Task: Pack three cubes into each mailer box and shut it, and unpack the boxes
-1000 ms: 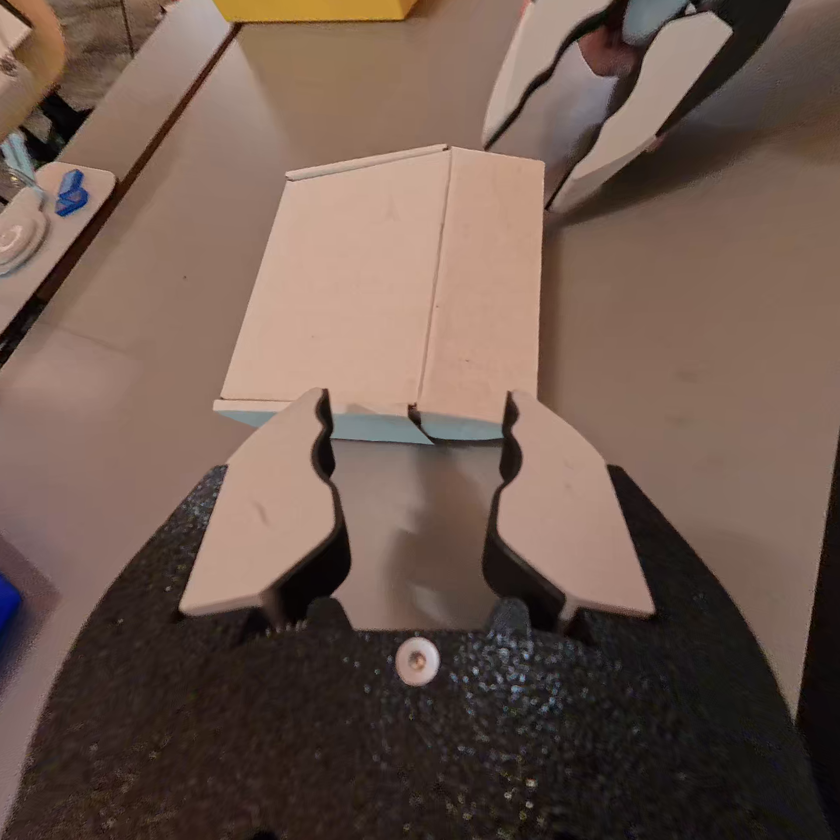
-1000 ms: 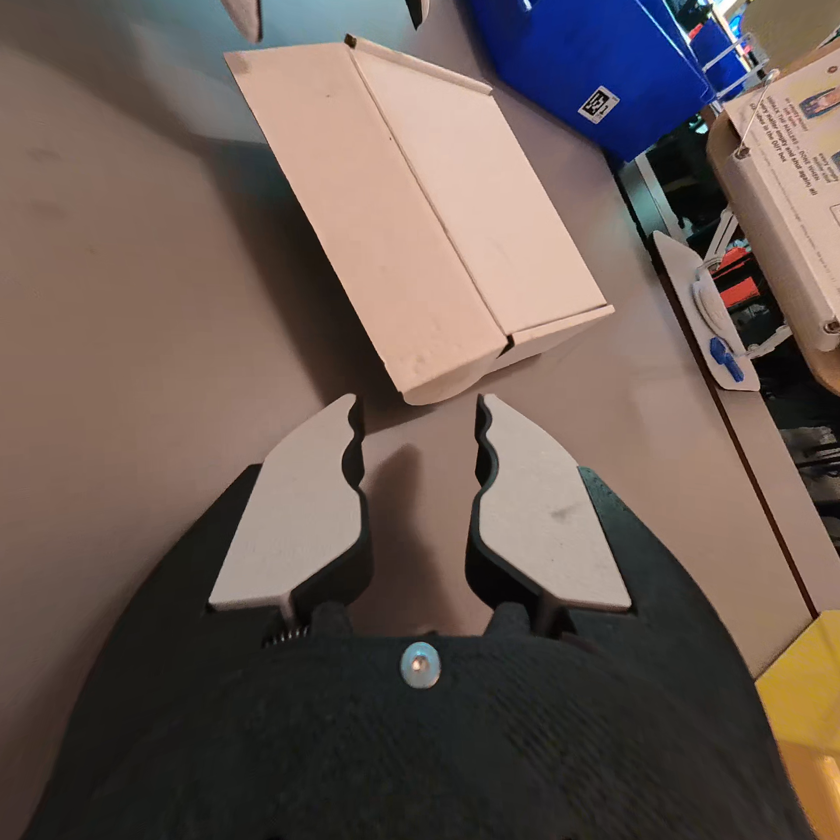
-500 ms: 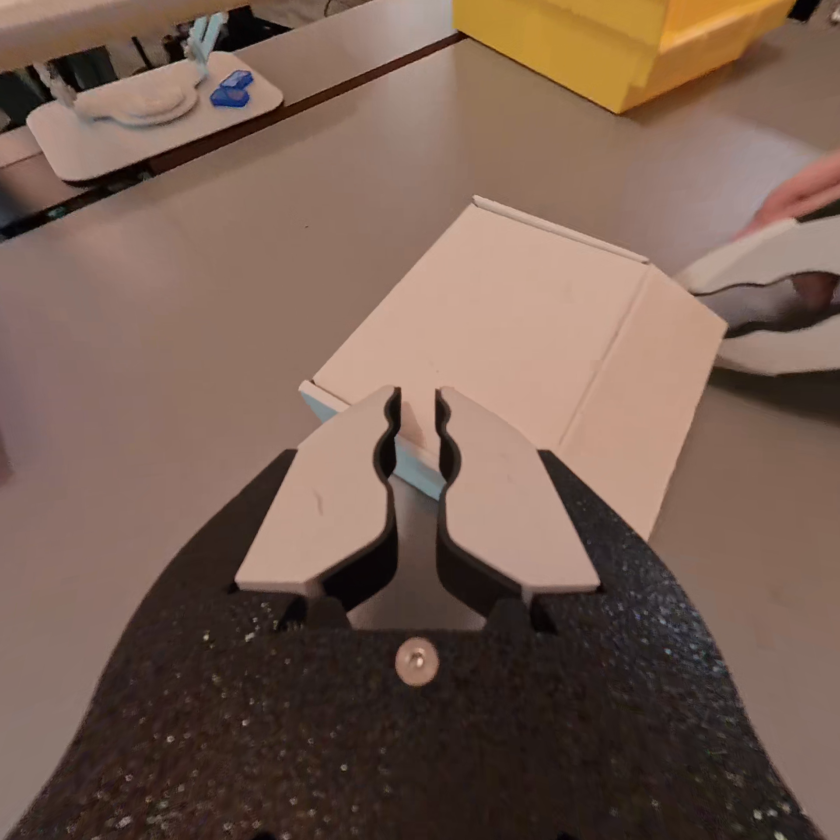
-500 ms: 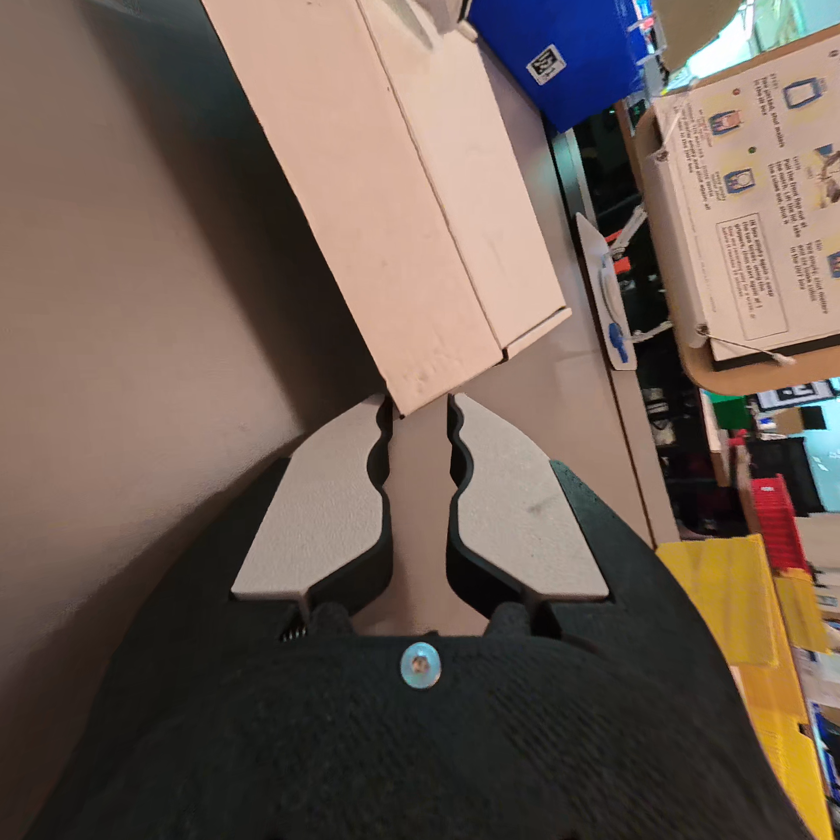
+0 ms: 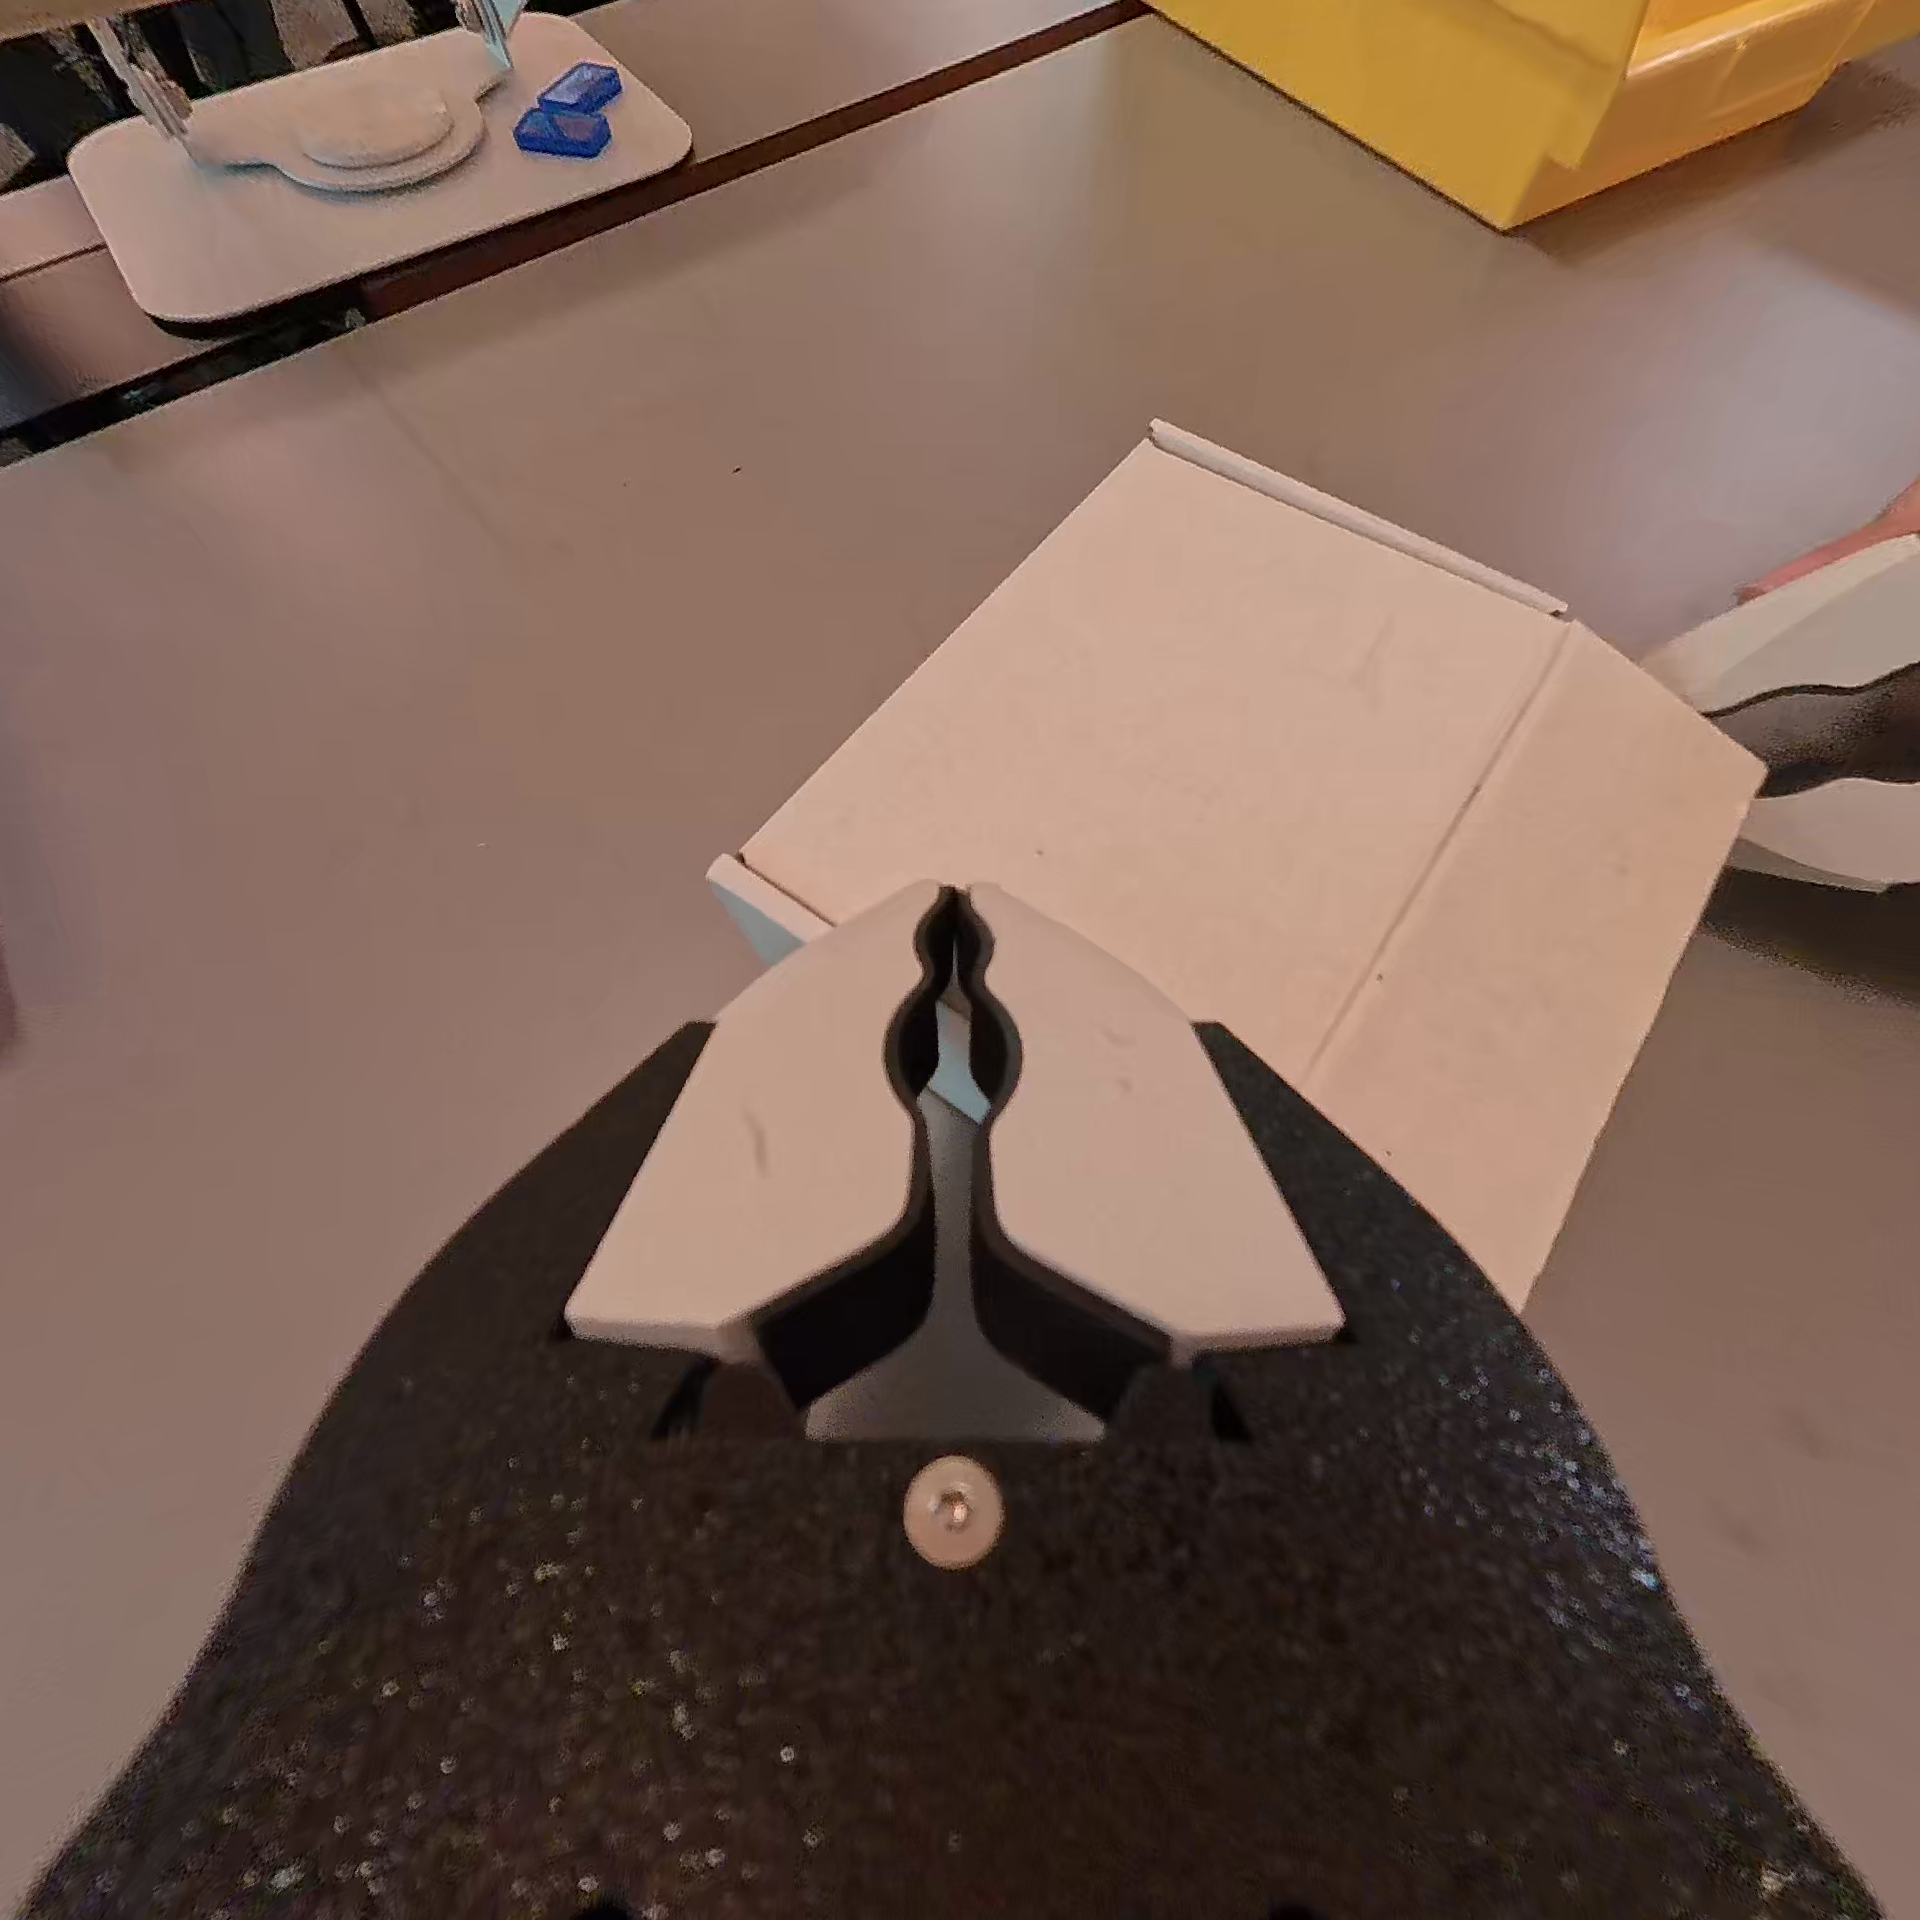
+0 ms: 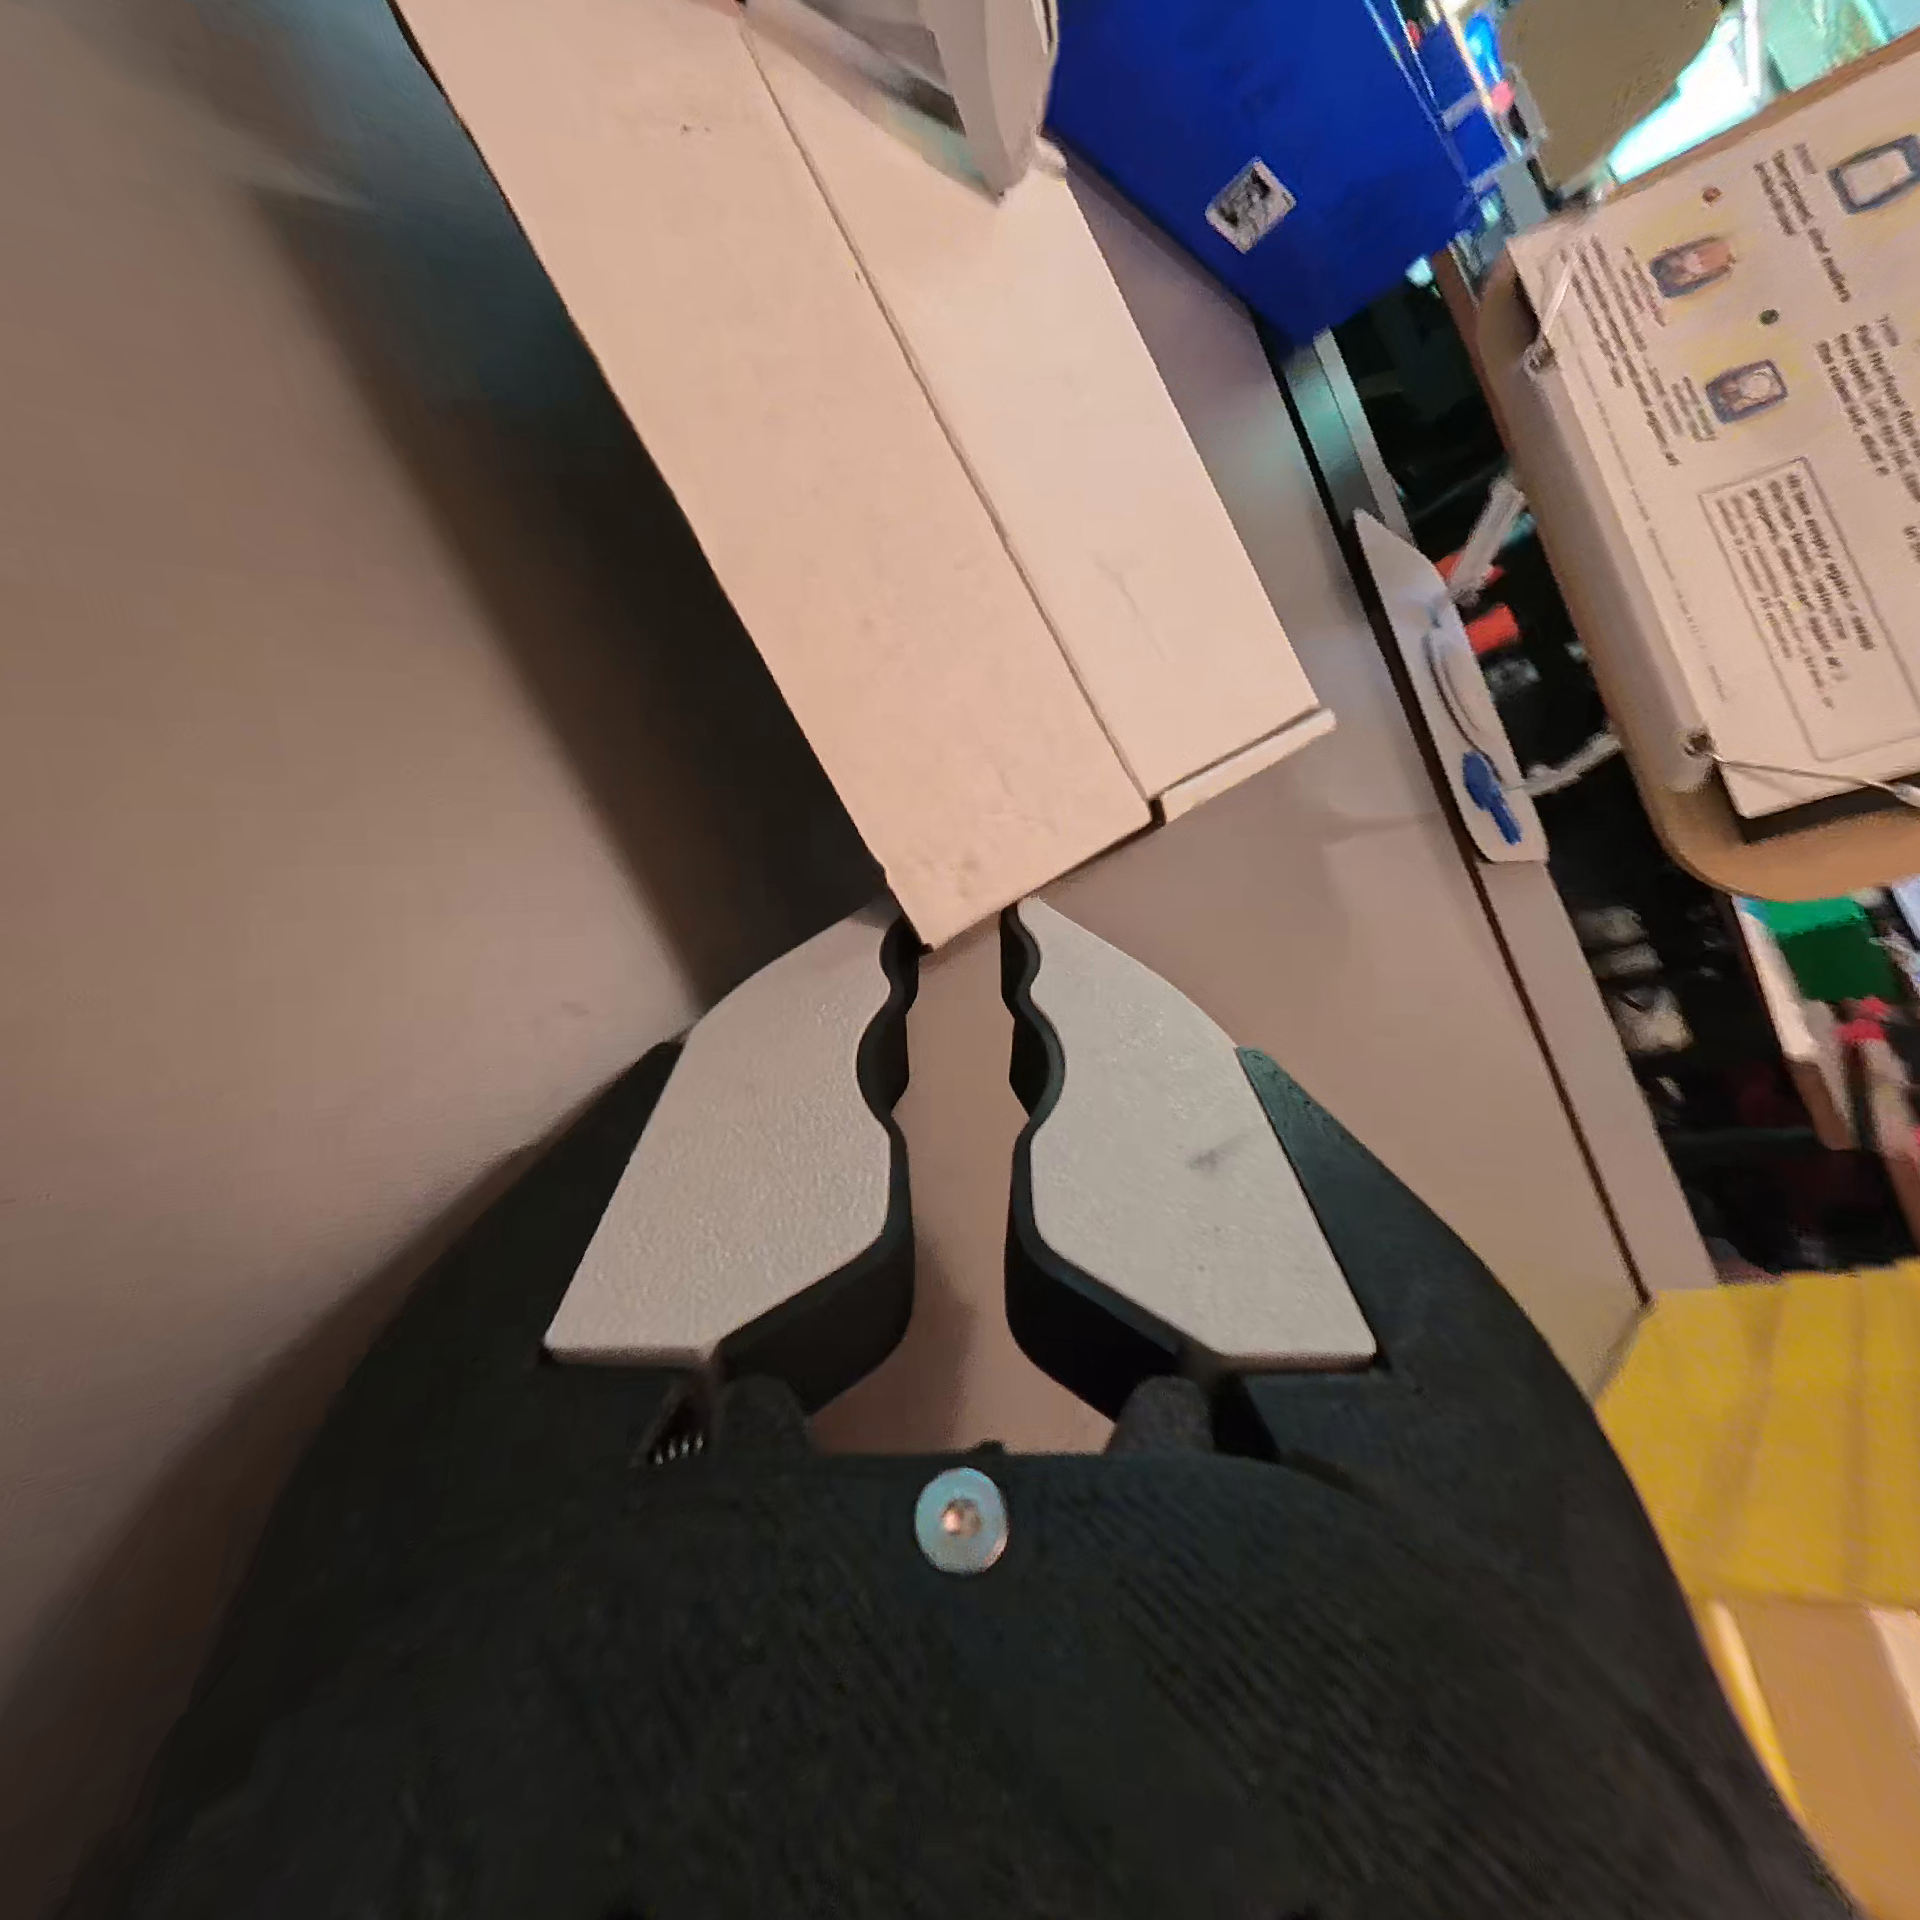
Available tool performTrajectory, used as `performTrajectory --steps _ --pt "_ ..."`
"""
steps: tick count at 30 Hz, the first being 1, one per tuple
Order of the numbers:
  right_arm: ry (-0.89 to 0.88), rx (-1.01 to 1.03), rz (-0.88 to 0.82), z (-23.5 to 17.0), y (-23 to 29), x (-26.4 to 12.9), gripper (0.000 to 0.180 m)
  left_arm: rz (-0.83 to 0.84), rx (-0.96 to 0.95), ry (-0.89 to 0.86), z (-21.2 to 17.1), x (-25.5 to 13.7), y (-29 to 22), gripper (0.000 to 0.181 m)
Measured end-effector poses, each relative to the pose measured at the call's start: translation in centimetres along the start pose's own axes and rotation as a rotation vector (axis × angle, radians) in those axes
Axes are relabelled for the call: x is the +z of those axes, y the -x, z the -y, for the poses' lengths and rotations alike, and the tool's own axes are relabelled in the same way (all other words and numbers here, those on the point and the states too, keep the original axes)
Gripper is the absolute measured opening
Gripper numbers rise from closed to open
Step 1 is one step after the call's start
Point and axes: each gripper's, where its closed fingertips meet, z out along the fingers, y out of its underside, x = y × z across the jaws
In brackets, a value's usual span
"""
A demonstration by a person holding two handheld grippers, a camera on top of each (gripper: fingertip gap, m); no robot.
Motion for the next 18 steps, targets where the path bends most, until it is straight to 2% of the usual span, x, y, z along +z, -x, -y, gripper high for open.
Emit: performTrajectory --steps 3,8,11,16,18 --pt "-0.052 0.029 0.064 0.2 0.2 -0.1 0.015 -0.006 -0.012 -0.005 0.0 0.0 0.0 0.0" --pt "-0.005 -0.047 0.035 -0.3 -0.3 0.4 0.016 0.026 0.037 0.004 0.0 0.0 0.0 0.0" --pt "0.003 -0.012 0.068 -0.5 -0.6 0.6 0.017 0.029 0.046 0.008 0.0 0.0 0.1 0.0" --pt "-0.012 0.053 0.217 -1.2 -0.7 -0.5 0.046 0.038 0.046 0.0 0.0 0.0 0.1 0.0" --pt "-0.083 0.132 0.263 -0.5 -1.0 -1.3 0.046 0.04 0.045 -0.005 0.0 0.0 0.1 0.0"
